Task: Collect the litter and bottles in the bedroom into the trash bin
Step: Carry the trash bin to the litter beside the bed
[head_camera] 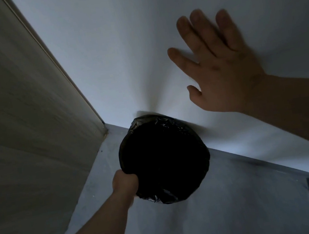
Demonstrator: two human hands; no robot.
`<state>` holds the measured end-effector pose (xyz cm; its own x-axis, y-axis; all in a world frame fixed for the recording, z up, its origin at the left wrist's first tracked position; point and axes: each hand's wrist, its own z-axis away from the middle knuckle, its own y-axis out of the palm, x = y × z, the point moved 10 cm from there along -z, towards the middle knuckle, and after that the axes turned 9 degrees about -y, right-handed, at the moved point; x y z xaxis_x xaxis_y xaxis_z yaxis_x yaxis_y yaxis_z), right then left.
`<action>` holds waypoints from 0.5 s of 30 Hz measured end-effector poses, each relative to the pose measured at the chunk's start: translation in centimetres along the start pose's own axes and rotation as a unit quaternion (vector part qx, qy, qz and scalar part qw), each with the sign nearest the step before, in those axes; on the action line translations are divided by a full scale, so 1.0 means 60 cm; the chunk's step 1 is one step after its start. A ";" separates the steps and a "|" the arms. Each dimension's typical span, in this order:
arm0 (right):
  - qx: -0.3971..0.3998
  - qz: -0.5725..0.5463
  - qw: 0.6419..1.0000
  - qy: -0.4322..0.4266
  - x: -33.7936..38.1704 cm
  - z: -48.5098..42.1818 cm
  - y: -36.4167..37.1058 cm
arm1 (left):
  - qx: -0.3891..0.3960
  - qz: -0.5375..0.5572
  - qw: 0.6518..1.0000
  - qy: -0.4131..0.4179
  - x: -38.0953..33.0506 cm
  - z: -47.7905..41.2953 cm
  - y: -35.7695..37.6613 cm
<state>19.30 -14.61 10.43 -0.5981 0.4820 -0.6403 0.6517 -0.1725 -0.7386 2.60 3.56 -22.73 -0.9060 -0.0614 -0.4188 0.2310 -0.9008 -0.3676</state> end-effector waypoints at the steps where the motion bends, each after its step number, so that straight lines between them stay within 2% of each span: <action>1: 0.007 -0.011 1.000 0.001 0.000 -0.001 -0.004 | -0.001 -0.003 1.000 0.018 -0.010 0.017 -0.009; 4: 0.044 -0.072 0.996 0.032 0.003 -0.002 -0.024 | -0.002 -0.021 0.997 0.068 -0.042 0.078 -0.050; 6: 0.107 -0.149 0.982 0.052 0.016 -0.004 -0.040 | 0.005 -0.021 0.995 0.096 -0.062 0.131 -0.089; 7: 0.151 -0.205 0.964 0.069 0.015 -0.007 -0.053 | 0.011 -0.018 0.994 0.108 -0.079 0.170 -0.115; 8: 0.214 -0.273 0.933 0.098 0.010 -0.004 -0.060 | 0.014 -0.019 0.992 0.125 -0.094 0.205 -0.142; 9: 0.277 -0.342 0.886 0.145 0.002 0.006 -0.071 | 0.012 -0.026 0.991 0.127 -0.105 0.246 -0.167; 11: 0.335 -0.442 0.797 0.241 -0.024 0.020 -0.104 | 0.013 -0.003 0.991 0.134 -0.130 0.332 -0.219; 12: 0.338 -0.461 0.776 0.268 -0.043 0.020 -0.126 | 0.015 0.008 0.989 0.146 -0.151 0.375 -0.242; 15: 0.311 -0.462 0.776 0.297 -0.116 0.008 -0.218 | 0.022 0.026 0.984 0.178 -0.205 0.507 -0.306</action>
<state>14.70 -16.13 24.42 -0.2362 0.9254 0.2964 -0.3880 0.1899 -0.9019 -1.28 7.78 14.40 -0.7107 0.0394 -0.7024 0.2503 -0.9189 -0.3049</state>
